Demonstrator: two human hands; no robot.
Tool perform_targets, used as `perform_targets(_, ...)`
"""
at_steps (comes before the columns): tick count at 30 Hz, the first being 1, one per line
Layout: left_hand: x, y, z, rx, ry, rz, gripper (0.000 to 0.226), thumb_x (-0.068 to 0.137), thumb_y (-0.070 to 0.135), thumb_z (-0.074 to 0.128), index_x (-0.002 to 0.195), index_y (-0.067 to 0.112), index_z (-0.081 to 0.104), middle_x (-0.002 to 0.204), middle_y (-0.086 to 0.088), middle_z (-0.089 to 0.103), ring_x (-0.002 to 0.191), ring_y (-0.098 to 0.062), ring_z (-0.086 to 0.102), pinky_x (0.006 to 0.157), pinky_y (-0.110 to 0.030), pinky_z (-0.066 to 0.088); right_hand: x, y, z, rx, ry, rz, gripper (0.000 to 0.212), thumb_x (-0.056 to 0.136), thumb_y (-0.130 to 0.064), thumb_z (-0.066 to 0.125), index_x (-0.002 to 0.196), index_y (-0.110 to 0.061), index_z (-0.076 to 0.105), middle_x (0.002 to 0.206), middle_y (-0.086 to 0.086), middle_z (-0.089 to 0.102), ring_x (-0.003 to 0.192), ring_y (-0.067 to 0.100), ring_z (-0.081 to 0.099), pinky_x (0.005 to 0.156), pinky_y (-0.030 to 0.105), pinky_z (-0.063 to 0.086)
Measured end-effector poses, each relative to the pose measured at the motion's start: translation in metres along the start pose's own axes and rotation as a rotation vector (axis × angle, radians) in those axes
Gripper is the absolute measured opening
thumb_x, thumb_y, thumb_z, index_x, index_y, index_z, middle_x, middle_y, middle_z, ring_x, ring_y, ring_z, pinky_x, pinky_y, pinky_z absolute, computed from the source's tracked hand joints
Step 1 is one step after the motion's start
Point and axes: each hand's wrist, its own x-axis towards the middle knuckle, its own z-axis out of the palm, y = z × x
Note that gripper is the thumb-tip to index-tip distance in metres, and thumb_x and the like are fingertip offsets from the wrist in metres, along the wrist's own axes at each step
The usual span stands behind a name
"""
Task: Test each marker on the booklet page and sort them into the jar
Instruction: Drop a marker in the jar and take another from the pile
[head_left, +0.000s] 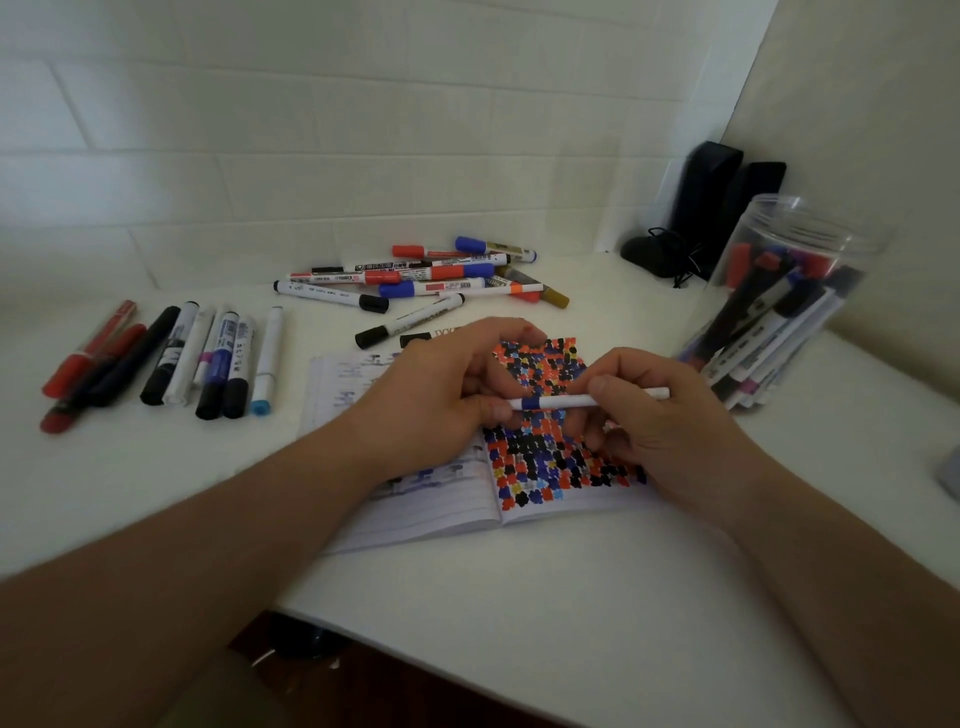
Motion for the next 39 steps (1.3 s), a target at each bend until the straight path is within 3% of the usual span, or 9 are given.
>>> perform_targets(6, 0.006, 0.001, -0.002, -0.13, 0.078, -0.022, 0.059, 0.086, -0.002, 0.076, 0.126, 0.037, 0.059, 0.094, 0.008, 0.078, 0.09, -0.006, 0.075, 0.086, -0.021, 0.059, -0.003, -0.012, 0.004, -0.013, 0.122, -0.097, 0.005, 0.101, -0.011, 0.061, 0.096, -0.012, 0.061, 0.076, 0.014, 0.072, 0.06, 0.023, 0.064, 0.051, 0.024, 0.051)
perform_targets(10, 0.006, -0.002, -0.003, -0.019, -0.084, -0.049, 0.046, 0.089, 0.018, 0.078, 0.121, 0.046, 0.061, 0.106, 0.024, 0.075, 0.104, 0.008, 0.067, 0.097, -0.02, 0.046, -0.003, -0.013, -0.013, -0.077, 0.324, -0.123, 0.02, 0.089, -0.013, 0.079, 0.093, -0.019, 0.06, 0.079, 0.009, 0.072, 0.071, 0.036, 0.069, 0.065, 0.047, 0.062)
perform_targets(13, 0.009, -0.007, 0.001, 0.141, -0.064, 0.008, 0.036, 0.1, 0.029, 0.064, 0.126, 0.053, 0.058, 0.122, 0.03, 0.064, 0.116, 0.008, 0.057, 0.103, -0.025, 0.044, -0.006, -0.03, -0.035, -0.041, 0.447, -0.194, 0.037, 0.087, -0.011, 0.081, 0.105, -0.027, 0.053, 0.086, 0.005, 0.075, 0.067, 0.025, 0.072, 0.062, 0.035, 0.058)
perform_targets(18, 0.014, -0.013, 0.009, 0.438, -0.023, 0.137, 0.028, 0.104, 0.022, 0.055, 0.123, 0.038, 0.069, 0.124, 0.021, 0.064, 0.115, 0.001, 0.05, 0.103, -0.029, 0.043, -0.017, -0.095, -0.096, 0.057, 0.751, -0.458, 0.046, 0.087, -0.006, 0.08, 0.101, -0.026, 0.041, 0.083, 0.01, 0.076, 0.052, 0.023, 0.065, 0.052, 0.03, 0.054)
perform_targets(23, 0.012, -0.014, 0.011, 0.429, 0.012, 0.098, 0.029, 0.105, 0.024, 0.054, 0.126, 0.039, 0.067, 0.123, 0.02, 0.064, 0.111, 0.0, 0.053, 0.098, -0.026, 0.045, -0.019, -0.13, -0.157, -0.152, 0.937, -0.487, 0.051, 0.083, -0.028, 0.085, 0.108, -0.029, 0.04, 0.09, 0.005, 0.075, 0.055, 0.023, 0.067, 0.052, 0.029, 0.049)
perform_targets(26, 0.012, -0.012, 0.012, 0.414, 0.009, 0.075, 0.029, 0.104, 0.022, 0.056, 0.124, 0.038, 0.068, 0.121, 0.02, 0.065, 0.109, 0.001, 0.055, 0.095, -0.022, 0.045, -0.009, -0.127, -0.171, -0.366, 0.914, -0.395, 0.049, 0.083, -0.034, 0.086, 0.108, -0.03, 0.044, 0.092, -0.002, 0.075, 0.062, 0.021, 0.071, 0.05, 0.026, 0.05)
perform_targets(33, 0.011, -0.014, 0.011, 0.436, 0.004, 0.027, 0.033, 0.105, 0.028, 0.054, 0.136, 0.038, 0.06, 0.132, 0.016, 0.062, 0.115, -0.002, 0.053, 0.1, -0.027, 0.045, 0.013, -0.101, -0.174, -0.892, 0.673, -0.409, 0.019, 0.096, -0.03, 0.071, 0.115, -0.033, 0.07, 0.099, -0.014, 0.069, 0.07, 0.012, 0.061, 0.085, 0.038, 0.055)
perform_targets(36, 0.01, -0.011, 0.012, 0.433, 0.004, 0.009, 0.036, 0.105, 0.028, 0.054, 0.14, 0.036, 0.056, 0.136, 0.014, 0.061, 0.12, -0.005, 0.054, 0.105, -0.031, 0.046, 0.015, -0.103, -0.178, -0.913, 0.706, -0.405, 0.03, 0.105, -0.023, 0.052, 0.132, -0.03, 0.064, 0.106, -0.009, 0.064, 0.088, 0.016, 0.06, 0.089, 0.034, 0.05)
perform_targets(39, 0.011, -0.01, 0.012, 0.426, -0.005, 0.003, 0.037, 0.105, 0.028, 0.054, 0.141, 0.036, 0.055, 0.138, 0.014, 0.061, 0.121, -0.005, 0.055, 0.106, -0.034, 0.047, 0.014, -0.101, -0.172, -0.922, 0.598, -0.337, 0.036, 0.106, -0.026, 0.051, 0.141, -0.035, 0.051, 0.104, -0.006, 0.065, 0.083, 0.016, 0.062, 0.079, 0.034, 0.05)
